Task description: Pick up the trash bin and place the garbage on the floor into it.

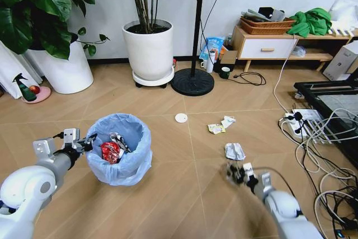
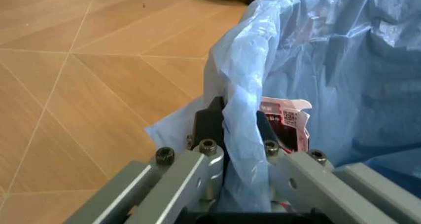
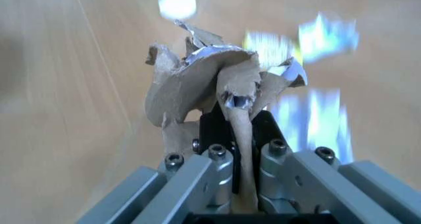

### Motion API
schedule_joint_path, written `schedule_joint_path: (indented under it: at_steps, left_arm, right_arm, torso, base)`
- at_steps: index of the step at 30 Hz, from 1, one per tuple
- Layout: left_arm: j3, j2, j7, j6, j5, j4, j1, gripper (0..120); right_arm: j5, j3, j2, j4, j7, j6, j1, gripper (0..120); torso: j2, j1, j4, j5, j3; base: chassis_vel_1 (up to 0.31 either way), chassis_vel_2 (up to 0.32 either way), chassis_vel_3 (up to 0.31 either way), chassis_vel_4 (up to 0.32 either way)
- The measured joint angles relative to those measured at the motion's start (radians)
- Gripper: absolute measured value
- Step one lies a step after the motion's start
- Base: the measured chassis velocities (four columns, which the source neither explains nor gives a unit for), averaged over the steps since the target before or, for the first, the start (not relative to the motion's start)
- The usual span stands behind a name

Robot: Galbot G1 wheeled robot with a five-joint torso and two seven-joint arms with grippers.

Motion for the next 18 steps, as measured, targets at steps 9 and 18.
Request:
schedule_joint_path:
  at_steps: [9,18]
  left_arm:
    - [0.170,-0.020,-0.004,-0.001,0.001,0.100,-0.181,0]
    - [0.270,-0.039,-0.011,-0.002,0.007,0.167,-0.280,0]
  right_arm:
    - [0.271,-0.178,-0.066,0.189,0.122,-0.100,0.230,0]
    - [0.441,-0.408,0.059,0.195,0.162,-0.163,0.535,0]
  torso:
    - [0.000,0.000,-0.0006,-0.0003,0.000]
    - [0.000,0.000,0.0002,-0.0006,0.000]
  base:
    - [0.000,0.000,0.000,0.000]
    - [0.000,0.000,0.000,0.000]
